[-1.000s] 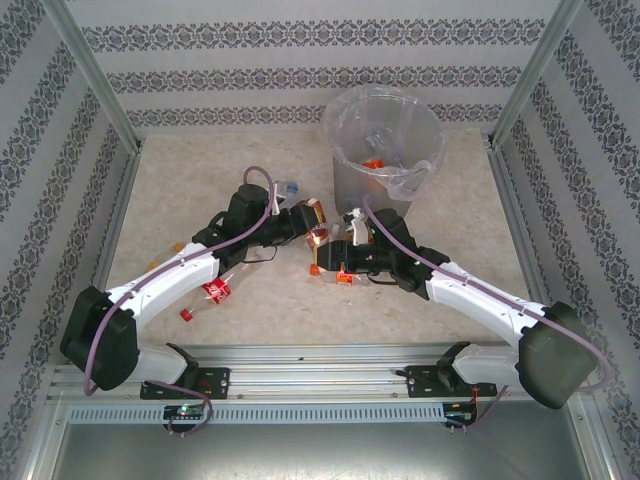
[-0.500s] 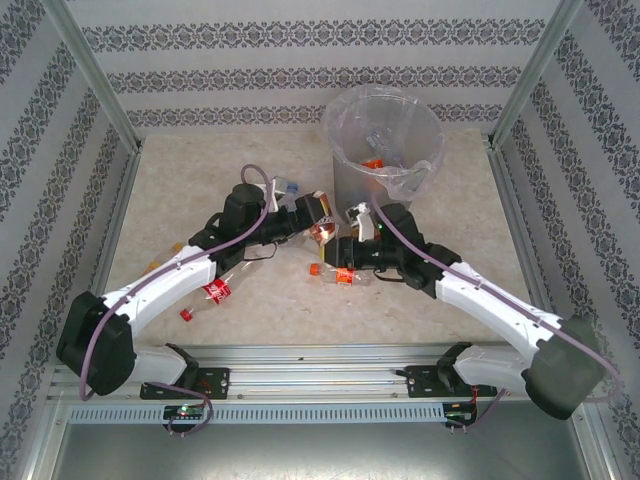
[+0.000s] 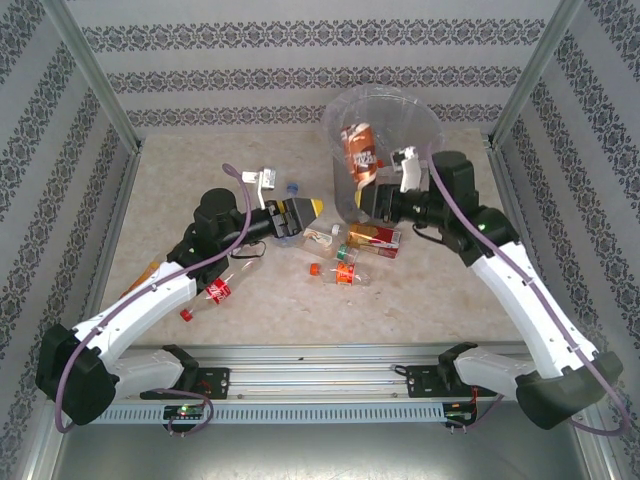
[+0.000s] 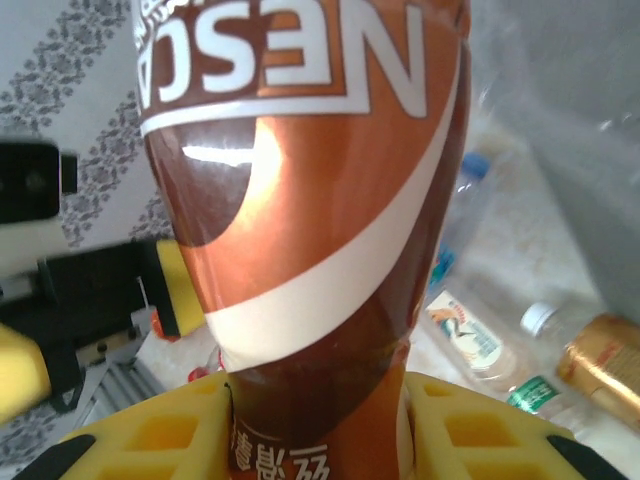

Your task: Put the plastic bottles in the bin

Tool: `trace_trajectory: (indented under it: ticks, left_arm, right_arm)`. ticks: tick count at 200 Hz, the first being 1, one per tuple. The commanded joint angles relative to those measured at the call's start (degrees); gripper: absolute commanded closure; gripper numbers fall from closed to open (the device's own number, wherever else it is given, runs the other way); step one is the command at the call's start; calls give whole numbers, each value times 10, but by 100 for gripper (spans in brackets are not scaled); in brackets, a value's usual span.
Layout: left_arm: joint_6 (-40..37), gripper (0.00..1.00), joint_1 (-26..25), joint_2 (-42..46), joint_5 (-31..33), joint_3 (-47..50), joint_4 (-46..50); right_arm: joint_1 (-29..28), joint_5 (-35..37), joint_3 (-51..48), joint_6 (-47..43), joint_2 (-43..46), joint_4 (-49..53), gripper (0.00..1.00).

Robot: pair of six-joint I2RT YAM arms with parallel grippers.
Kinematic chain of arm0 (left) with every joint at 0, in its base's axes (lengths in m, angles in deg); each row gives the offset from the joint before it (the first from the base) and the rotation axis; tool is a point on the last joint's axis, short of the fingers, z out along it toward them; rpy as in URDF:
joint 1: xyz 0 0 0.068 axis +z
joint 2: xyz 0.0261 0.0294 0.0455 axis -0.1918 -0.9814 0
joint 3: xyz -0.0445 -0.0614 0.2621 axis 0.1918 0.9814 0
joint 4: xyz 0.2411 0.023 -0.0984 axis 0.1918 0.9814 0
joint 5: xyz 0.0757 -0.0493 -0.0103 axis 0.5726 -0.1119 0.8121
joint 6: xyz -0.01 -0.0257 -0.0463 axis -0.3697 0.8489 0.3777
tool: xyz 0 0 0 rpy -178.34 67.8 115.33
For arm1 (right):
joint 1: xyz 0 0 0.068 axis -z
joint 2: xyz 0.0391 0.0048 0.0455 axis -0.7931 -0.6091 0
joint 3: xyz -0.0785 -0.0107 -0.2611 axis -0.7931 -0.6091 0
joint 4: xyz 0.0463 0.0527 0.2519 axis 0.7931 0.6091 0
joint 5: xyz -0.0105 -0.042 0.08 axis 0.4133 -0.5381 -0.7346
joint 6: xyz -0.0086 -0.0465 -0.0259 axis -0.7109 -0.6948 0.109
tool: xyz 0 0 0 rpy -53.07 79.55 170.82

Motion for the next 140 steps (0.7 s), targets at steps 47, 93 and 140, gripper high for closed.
trace_trajectory:
  ticks: [47, 93, 140]
  left_arm:
    - [-35, 0, -3, 30, -28, 16, -23]
    - [-64, 0, -2, 56, -10, 14, 23]
    - [-74, 0, -2, 67, 2, 13, 44]
  right_arm:
    - [46, 121, 224, -103, -157, 146, 65]
    - [75, 186, 364, -139, -266, 226, 66]
    - [96, 199, 463, -169, -370, 298, 64]
